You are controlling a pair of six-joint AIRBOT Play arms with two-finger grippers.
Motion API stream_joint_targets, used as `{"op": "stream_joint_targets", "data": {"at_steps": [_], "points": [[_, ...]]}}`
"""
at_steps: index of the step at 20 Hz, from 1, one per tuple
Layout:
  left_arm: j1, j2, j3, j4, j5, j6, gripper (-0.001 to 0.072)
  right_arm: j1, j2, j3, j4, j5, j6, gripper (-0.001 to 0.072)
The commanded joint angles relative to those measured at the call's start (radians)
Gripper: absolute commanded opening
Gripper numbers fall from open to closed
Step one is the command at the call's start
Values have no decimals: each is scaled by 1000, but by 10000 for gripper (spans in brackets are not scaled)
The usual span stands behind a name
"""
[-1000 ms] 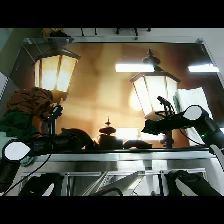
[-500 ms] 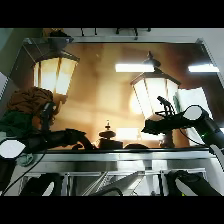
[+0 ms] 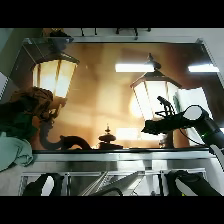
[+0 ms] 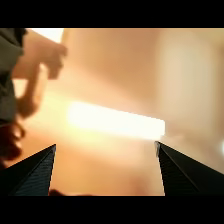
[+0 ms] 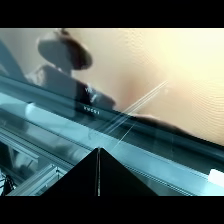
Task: Fold the shirts.
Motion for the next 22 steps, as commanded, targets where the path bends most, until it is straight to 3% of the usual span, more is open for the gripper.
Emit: {"op": "stream_joint_targets", "data": {"at_steps": [1,4,9,12,13,15,16,22], "points": [[116,-214,122,35,7,39,705,0,1,0,0,0,0,28],[98,-416,128,34,58,39,704,0,1,0,0,0,0,29],[-15,-675,128,66,270,48,704,0,0,0,0,0,0,28],[-45,-790,139,112,320,25,703,0,0,0,0,0,0,28],[-46,-822,161,112,306,19,672,0,0,0,0,0,0,28],[-35,-867,236,111,220,-2,42,0,1,0,0,0,0,28],[-28,-875,283,109,170,-11,12,0,0,0,0,0,0,28],[-45,-757,486,113,-20,-23,9,0,0,0,0,0,0,28]]}}
